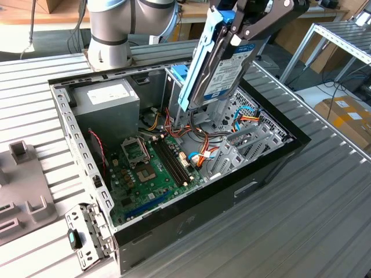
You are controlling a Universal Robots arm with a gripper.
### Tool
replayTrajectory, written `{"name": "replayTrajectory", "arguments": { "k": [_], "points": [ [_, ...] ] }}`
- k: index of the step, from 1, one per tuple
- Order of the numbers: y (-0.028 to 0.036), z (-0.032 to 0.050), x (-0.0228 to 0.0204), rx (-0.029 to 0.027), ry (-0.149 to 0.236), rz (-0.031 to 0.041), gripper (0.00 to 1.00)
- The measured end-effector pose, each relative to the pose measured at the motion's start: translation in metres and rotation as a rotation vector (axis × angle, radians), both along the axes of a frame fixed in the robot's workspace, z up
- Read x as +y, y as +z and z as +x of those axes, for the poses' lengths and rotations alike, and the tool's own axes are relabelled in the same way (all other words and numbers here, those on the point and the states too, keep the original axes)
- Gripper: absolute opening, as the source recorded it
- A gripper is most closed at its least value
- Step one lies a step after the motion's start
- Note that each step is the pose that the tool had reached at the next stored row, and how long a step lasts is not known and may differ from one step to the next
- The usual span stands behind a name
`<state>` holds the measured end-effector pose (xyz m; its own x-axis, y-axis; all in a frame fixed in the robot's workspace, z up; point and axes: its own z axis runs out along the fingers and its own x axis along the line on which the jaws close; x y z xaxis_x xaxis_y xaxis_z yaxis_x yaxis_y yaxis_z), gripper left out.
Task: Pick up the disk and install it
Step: 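Pick up the disk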
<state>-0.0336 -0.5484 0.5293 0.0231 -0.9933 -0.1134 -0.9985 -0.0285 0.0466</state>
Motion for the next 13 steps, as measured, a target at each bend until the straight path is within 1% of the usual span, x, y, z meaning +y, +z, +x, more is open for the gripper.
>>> {"name": "replayTrajectory", "arguments": {
  "k": [6,13],
  "points": [
    [-0.0038,0.0001,-0.0017,0.0,0.0,0.0,0.37],
    [-0.0066,0.0001,-0.0033,0.0,0.0,-0.0001,0.37]
  ]
}}
